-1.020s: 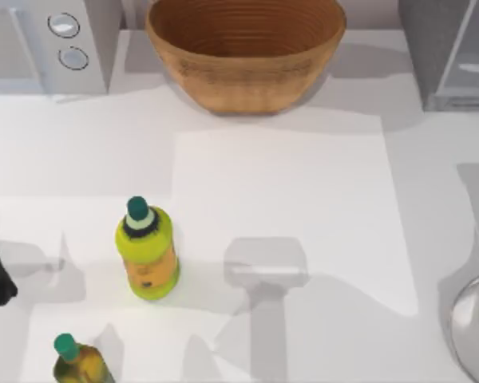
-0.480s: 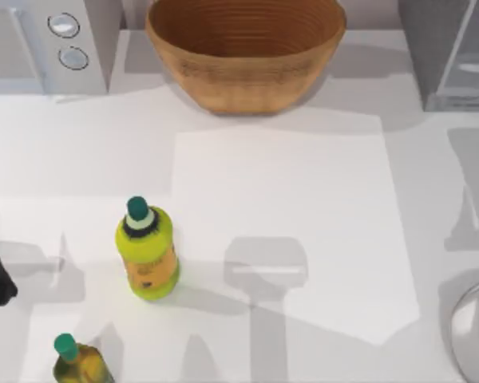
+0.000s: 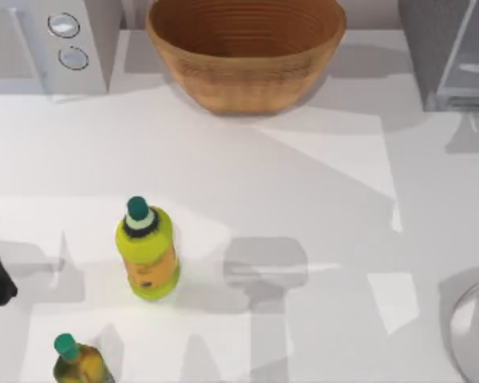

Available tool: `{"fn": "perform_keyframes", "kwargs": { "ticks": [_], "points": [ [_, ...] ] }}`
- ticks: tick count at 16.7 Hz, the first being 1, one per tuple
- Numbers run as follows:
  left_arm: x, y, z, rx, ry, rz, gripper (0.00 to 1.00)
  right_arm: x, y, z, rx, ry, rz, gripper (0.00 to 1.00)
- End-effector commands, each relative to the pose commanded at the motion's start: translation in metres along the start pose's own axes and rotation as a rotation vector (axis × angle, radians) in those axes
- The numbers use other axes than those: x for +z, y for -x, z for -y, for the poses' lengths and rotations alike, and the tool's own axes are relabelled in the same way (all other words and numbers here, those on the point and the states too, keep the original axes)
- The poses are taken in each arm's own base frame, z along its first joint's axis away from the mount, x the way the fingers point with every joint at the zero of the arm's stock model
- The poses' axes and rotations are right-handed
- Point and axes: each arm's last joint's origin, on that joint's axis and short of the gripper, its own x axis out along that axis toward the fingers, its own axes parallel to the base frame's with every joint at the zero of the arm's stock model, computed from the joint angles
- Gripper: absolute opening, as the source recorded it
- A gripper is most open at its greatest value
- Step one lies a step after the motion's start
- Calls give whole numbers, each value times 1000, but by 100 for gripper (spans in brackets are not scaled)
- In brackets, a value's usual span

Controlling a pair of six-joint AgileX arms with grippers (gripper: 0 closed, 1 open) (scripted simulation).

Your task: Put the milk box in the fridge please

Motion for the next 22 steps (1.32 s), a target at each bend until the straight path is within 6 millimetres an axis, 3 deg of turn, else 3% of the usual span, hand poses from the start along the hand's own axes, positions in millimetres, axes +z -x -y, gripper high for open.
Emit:
{"fn": "perform_keyframes", "kwargs": {
  "ticks": [4,7,9,12,18,22],
  "points": [
    [0,0,0,0,0,0,100,-74,-60,29,-6,-13,-74,0],
    [0,0,0,0,0,0,100,-123,-81,44,-11,-20,-105,0],
    [0,0,0,0,0,0,100,-146,-89,52,-14,-22,-116,0],
    [0,0,0,0,0,0,100,-161,-94,57,-17,-23,-122,0],
    [0,0,0,0,0,0,100,-163,-94,55,-12,-27,-129,0],
    [0,0,0,0,0,0,100,-170,-118,56,-5,-33,-143,0]
  ]
}}
